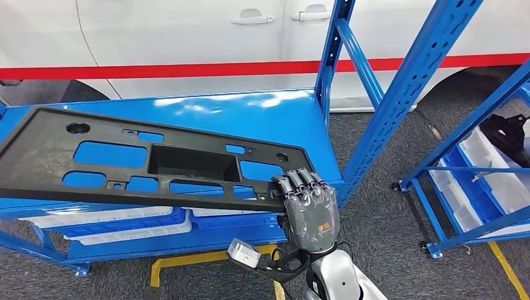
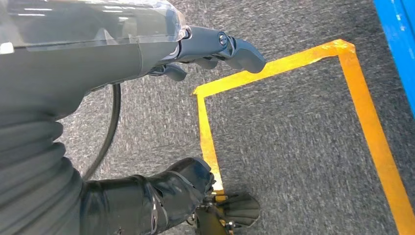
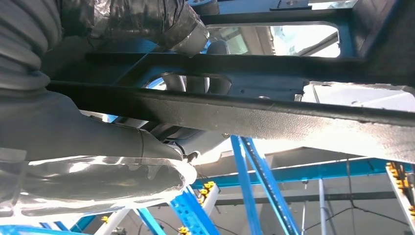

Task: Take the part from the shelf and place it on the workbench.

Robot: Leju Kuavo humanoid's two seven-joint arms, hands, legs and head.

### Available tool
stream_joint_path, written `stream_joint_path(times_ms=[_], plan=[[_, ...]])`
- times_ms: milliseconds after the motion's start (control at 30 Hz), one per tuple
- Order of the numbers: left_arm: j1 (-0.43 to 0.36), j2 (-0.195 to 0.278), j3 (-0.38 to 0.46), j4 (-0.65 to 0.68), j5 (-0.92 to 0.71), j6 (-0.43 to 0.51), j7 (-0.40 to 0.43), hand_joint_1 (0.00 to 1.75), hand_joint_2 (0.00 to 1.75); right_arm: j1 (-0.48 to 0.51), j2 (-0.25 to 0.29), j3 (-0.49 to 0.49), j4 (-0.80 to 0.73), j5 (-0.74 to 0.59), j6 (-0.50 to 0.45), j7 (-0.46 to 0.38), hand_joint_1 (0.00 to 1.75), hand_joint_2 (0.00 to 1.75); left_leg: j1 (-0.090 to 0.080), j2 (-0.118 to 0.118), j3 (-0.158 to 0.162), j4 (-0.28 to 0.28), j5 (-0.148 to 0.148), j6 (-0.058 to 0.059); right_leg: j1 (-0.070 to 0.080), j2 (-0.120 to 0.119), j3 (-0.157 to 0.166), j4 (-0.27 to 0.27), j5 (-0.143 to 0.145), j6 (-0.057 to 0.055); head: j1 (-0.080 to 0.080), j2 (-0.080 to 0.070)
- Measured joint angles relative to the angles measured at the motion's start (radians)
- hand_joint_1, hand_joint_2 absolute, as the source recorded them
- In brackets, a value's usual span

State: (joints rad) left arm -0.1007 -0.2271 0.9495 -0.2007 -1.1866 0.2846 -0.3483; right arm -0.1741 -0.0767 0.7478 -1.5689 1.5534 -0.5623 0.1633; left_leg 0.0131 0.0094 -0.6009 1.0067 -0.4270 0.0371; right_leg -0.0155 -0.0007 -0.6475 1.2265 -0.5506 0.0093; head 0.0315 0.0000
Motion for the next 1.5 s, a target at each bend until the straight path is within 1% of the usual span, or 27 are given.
stream_joint_path(times_ms=[67,100,167,233,300,367,400,433,467,500,533,600,667,733,767,833,900,933,967,1000,1067,1133,1267,1333,1400,1433,1500], plan=[[0.0,0.0,0.0,0.0,0.0,0.0,0.0,0.0,1.75,0.0,0.0,-0.002,-0.001,0.0,0.0,0.0,1.75,1.75,0.0,0.0,-0.015,0.011,0.006,-0.009,0.002,0.0,0.088,-0.13,0.024,-0.006,0.0,0.0],[-0.001,0.0,0.0,0.0,0.0,0.0,0.0,0.0,1.75,0.001,0.0,-0.003,-0.002,0.0,0.0,0.0,1.75,1.75,0.0,-0.001,-0.018,0.014,0.01,-0.014,0.004,0.001,0.111,-0.169,0.029,-0.01,0.0,0.0],[-0.001,-0.001,0.0,0.0,-0.001,0.0,0.0,0.0,1.75,0.002,0.0,-0.005,-0.003,0.0,0.0,0.0,1.75,1.75,-0.001,-0.001,-0.022,0.015,0.02,-0.029,0.011,0.003,0.113,-0.184,0.037,-0.021,0.0,0.0],[0.0,-0.001,0.0,0.0,-0.001,0.0,0.0,0.0,1.75,0.001,0.0,-0.006,-0.005,0.0,0.0,0.0,1.75,1.75,0.0,-0.002,-0.03,0.021,0.019,-0.042,0.006,0.001,0.103,-0.191,0.049,-0.037,0.0,0.0],[0.001,-0.001,0.0,0.0,-0.001,0.0,0.0,0.0,1.75,0.001,0.001,-0.006,-0.007,0.0,0.0,0.0,1.75,1.75,0.002,-0.005,-0.057,0.078,-0.04,-0.051,0.002,-0.001,0.084,-0.197,0.069,-0.053,0.0,0.0],[0.001,-0.001,0.0,0.0,-0.001,0.0,0.001,0.0,1.75,0.001,0.001,-0.006,-0.008,0.0,0.0,0.0,1.75,1.75,0.003,-0.005,-0.096,0.203,-0.135,-0.058,0.005,-0.001,0.059,-0.196,0.088,-0.06,0.0,0.0],[0.001,-0.001,0.0,0.0,-0.001,0.0,0.001,0.0,1.75,0.002,0.001,-0.006,-0.008,0.0,0.0,0.0,1.75,1.75,0.004,-0.005,-0.11,0.263,-0.164,-0.059,0.007,-0.002,0.046,-0.195,0.097,-0.061,0.0,0.0],[0.001,-0.001,0.0,0.0,-0.001,0.0,0.001,0.0,1.75,0.002,0.001,-0.006,-0.008,0.0,0.0,0.0,1.75,1.75,0.004,-0.005,-0.11,0.299,-0.174,-0.059,0.009,-0.002,0.034,-0.194,0.106,-0.061,0.0,0.0],[0.002,-0.001,0.0,0.0,-0.001,0.0,0.001,0.0,1.75,0.003,0.001,-0.006,-0.008,0.0,0.0,0.0,1.75,1.75,0.003,-0.005,-0.093,0.299,-0.163,-0.058,0.011,-0.002,0.022,-0.193,0.114,-0.06,-0.001,0.0],[0.002,-0.001,0.0,0.0,-0.001,0.0,0.001,0.0,1.75,0.003,0.001,-0.006,-0.008,0.0,0.0,0.0,1.75,1.75,0.003,-0.005,-0.055,0.257,-0.138,-0.053,0.013,-0.002,0.012,-0.192,0.121,-0.06,-0.001,0.0],[0.001,-0.001,0.0,0.0,-0.001,0.0,0.001,0.0,1.75,0.003,0.001,-0.006,-0.008,0.0,0.0,0.0,1.75,1.75,0.001,-0.006,-0.001,0.185,-0.113,-0.046,0.014,-0.001,0.004,-0.19,0.129,-0.058,-0.001,0.0],[-0.002,-0.001,0.0,0.0,-0.002,0.0,0.001,0.0,1.75,0.003,0.002,-0.006,-0.009,0.0,0.0,0.0,1.75,1.75,-0.005,-0.006,0.097,0.039,-0.095,-0.033,0.018,-0.001,-0.006,-0.19,0.143,-0.051,0.0,0.0],[-0.004,-0.001,0.0,0.0,-0.004,0.0,0.0,0.0,1.75,0.003,0.004,-0.007,-0.009,0.0,0.001,0.0,1.75,1.75,-0.011,-0.006,0.123,-0.016,-0.098,-0.025,0.016,-0.002,-0.008,-0.193,0.156,-0.04,0.0,0.0],[-0.003,-0.001,0.0,0.0,-0.005,0.0,0.0,0.0,1.75,0.004,0.005,-0.008,-0.009,-0.001,0.001,0.0,1.75,1.75,-0.011,-0.004,0.115,-0.025,-0.081,-0.016,0.012,-0.002,-0.008,-0.196,0.166,-0.027,-0.001,0.0],[-0.003,-0.002,0.0,0.0,-0.005,0.0,0.0,0.0,1.75,0.004,0.005,-0.009,-0.009,-0.001,0.001,0.0,1.75,1.75,-0.008,-0.003,0.112,-0.031,-0.069,-0.009,0.013,-0.001,-0.013,-0.188,0.155,-0.021,0.0,0.0],[-0.003,-0.002,0.0,0.0,-0.005,0.0,0.0,0.0,1.75,0.005,0.005,-0.01,-0.009,-0.001,0.001,0.0,1.75,1.75,-0.003,0.001,0.097,-0.042,-0.044,0.002,0.012,0.001,-0.04,-0.118,0.08,-0.012,0.0,0.0],[-0.003,-0.002,0.0,0.0,-0.006,-0.001,0.0,0.0,1.75,0.006,0.005,-0.011,-0.009,-0.001,0.002,0.0,1.75,1.75,-0.003,0.002,0.073,-0.039,-0.025,0.005,0.009,0.001,-0.073,0.004,-0.008,-0.006,0.0,0.0],[-0.002,-0.003,0.0,0.0,-0.006,-0.001,0.001,0.0,1.75,0.007,0.005,-0.012,-0.009,-0.001,0.002,0.0,1.75,1.75,-0.003,0.002,0.059,-0.036,-0.018,0.004,0.006,0.001,-0.079,0.05,-0.025,-0.003,0.0,0.0],[-0.002,-0.003,0.0,0.0,-0.007,-0.001,0.001,0.0,1.75,0.008,0.005,-0.012,-0.008,-0.001,0.001,0.0,1.75,1.75,-0.002,0.002,0.046,-0.031,-0.012,0.002,0.004,0.001,-0.069,0.064,-0.02,-0.001,0.0,0.0],[-0.001,-0.003,0.0,0.0,-0.007,-0.001,0.001,0.0,1.75,0.009,0.005,-0.013,-0.008,-0.002,0.001,0.0,1.75,1.75,-0.002,0.002,0.034,-0.024,-0.007,-0.001,0.001,0.0,-0.04,0.041,-0.001,0.001,0.0,0.0],[-0.001,-0.003,0.0,0.0,-0.007,-0.001,0.001,0.0,1.75,0.009,0.006,-0.016,-0.009,-0.004,0.0,0.001,1.75,1.75,-0.001,0.002,0.011,-0.007,-0.003,-0.008,-0.003,0.0,0.054,-0.081,0.032,0.001,0.0,0.0],[-0.001,-0.003,0.0,0.0,-0.007,-0.001,0.0,0.0,1.75,0.01,0.008,-0.018,-0.009,-0.009,0.0,0.001,1.75,1.75,-0.003,0.001,-0.002,0.008,0.002,-0.018,0.001,0.002,0.111,-0.171,0.036,-0.006,0.0,0.0],[-0.001,-0.003,0.001,0.0,-0.007,-0.002,0.0,0.0,1.75,0.014,0.013,-0.021,-0.009,-0.02,-0.002,0.0,1.75,1.75,0.0,-0.001,-0.018,0.024,0.001,-0.046,0.004,0.003,0.1,-0.187,0.05,-0.035,0.0,0.0],[0.0,-0.003,0.001,0.0,-0.007,-0.002,0.0,0.0,1.75,0.014,0.016,-0.022,-0.009,-0.021,-0.002,0.0,1.75,1.75,0.004,-0.002,-0.046,0.09,-0.062,-0.055,0.002,0.001,0.086,-0.19,0.066,-0.05,-0.001,0.0],[0.0,-0.003,0.001,0.0,-0.007,-0.002,0.0,0.0,1.75,0.016,0.018,-0.023,-0.009,-0.022,-0.002,0.0,1.75,1.75,0.004,-0.002,-0.085,0.211,-0.144,-0.061,0.005,0.0,0.065,-0.189,0.081,-0.057,-0.001,0.0],[0.0,-0.003,0.001,0.0,-0.007,-0.003,0.0,0.0,1.75,0.017,0.018,-0.023,-0.009,-0.022,-0.002,0.0,1.75,1.75,0.004,-0.002,-0.096,0.261,-0.165,-0.062,0.007,0.0,0.053,-0.188,0.088,-0.057,-0.001,0.0],[0.0,-0.003,0.001,0.0,-0.007,-0.003,0.0,0.0,1.75,0.019,0.018,-0.023,-0.009,-0.022,-0.002,0.0,1.75,1.75,0.003,-0.002,-0.066,0.261,-0.149,-0.058,0.012,0.0,0.031,-0.185,0.103,-0.057,-0.001,0.0]])
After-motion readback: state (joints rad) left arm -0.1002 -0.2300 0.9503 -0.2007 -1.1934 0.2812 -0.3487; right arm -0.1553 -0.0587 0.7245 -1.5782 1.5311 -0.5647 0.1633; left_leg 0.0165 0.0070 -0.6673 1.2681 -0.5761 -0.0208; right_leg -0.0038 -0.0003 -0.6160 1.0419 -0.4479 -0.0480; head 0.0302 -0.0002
